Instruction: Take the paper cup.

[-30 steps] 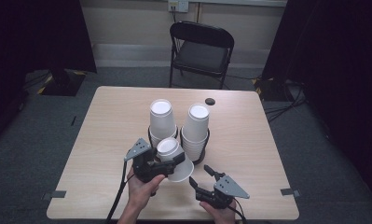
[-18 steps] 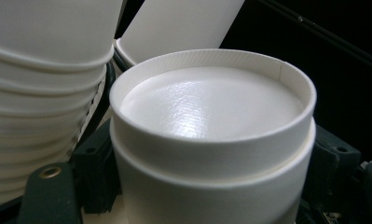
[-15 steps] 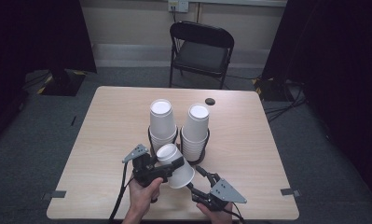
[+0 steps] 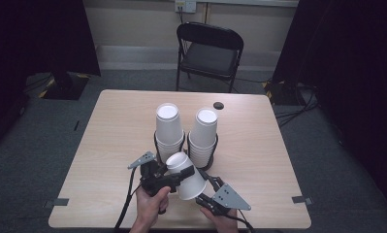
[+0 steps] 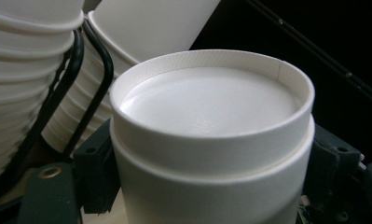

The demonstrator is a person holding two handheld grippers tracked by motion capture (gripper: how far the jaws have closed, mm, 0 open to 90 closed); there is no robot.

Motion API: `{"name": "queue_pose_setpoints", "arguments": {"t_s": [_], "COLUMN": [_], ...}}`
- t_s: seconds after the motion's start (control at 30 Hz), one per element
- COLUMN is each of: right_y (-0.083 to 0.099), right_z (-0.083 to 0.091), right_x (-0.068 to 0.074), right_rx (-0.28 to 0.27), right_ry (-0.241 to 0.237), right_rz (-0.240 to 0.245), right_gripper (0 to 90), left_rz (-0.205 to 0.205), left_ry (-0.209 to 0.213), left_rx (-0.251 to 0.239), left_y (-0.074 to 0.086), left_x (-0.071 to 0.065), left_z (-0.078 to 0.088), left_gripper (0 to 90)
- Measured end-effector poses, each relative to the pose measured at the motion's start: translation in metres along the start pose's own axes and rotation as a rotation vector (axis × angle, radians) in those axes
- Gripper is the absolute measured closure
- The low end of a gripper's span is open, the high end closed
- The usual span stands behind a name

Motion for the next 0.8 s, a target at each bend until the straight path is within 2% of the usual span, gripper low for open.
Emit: {"name": "queue_pose_setpoints", "arguments": {"t_s": [0.13, 0.37, 0.8], "right_y": [0.001, 0.004, 0.003], "right_z": [-0.002, 0.003, 0.007], "right_x": [-0.001, -0.01, -0.008], "right_rx": [-0.005, -0.017, -0.026], "right_ry": [0.015, 0.05, 0.025], "right_rz": [0.02, 0.007, -0.01], "right_gripper": [63.1, 80.8, 84.5], "left_rz": [-0.006, -0.024, -0.016], "left_ry": [-0.004, -0.007, -0.005], "left_rx": [0.003, 0.036, 0.02], "left_y": [0.002, 0.006, 0.003], "left_x": [-0.001, -0.002, 0.001], "left_z": [-0.001, -0.005, -0.004], "left_gripper": [20.5, 17.0, 14.3]}}
Point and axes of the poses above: each handheld gripper's, and its own axes: z roughly backward along the jaws, y roughly out of its underside, x roughly to its left, the point moved 10 cm from there along -z, roughly forward along the jaws, and after that the axes turned 6 degrees about x, right-handed, at the moved point
